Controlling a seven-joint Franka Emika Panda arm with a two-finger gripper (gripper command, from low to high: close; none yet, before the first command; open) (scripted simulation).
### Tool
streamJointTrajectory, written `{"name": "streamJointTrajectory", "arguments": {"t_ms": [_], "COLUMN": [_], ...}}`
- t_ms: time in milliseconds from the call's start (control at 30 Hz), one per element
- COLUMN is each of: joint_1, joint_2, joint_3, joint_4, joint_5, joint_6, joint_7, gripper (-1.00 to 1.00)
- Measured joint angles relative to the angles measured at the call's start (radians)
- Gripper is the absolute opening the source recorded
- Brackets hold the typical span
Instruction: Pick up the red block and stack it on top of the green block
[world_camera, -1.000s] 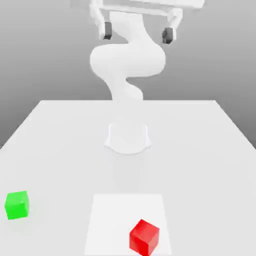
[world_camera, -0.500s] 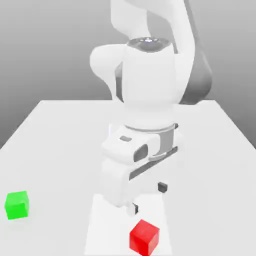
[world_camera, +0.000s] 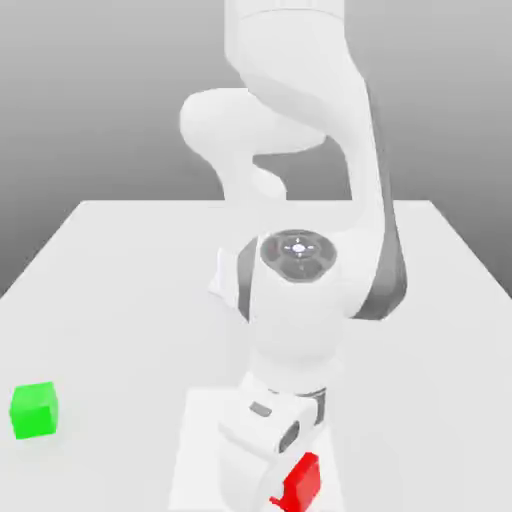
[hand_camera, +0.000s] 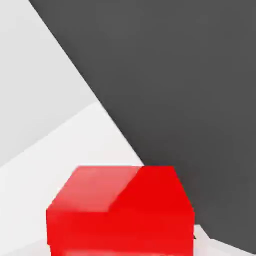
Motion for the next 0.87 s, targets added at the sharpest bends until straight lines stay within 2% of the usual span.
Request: {"name": "streamJointTrajectory", "arguments": {"t_ms": [133, 567, 667, 767, 800, 867], "joint_1": [-0.017, -0.327, -0.365, -0.412, -0.423, -0.423], "joint_2": [-0.114, -0.217, -0.153, -0.06, -0.04, -0.04], "joint_3": [-0.034, -0.411, -0.4, -0.341, -0.327, -0.327], "joint_4": [-0.019, -0.05, -0.046, -0.039, -0.037, -0.037], "joint_5": [-0.02, 0.031, 0.11, 0.206, 0.225, 0.225], "joint_6": [-0.096, -0.179, -0.128, -0.053, -0.037, -0.037], "joint_7": [0.035, 0.3, 0.262, 0.196, 0.181, 0.181], "gripper": [-1.0, -1.0, -1.0, -1.0, 1.0, 1.0]}}
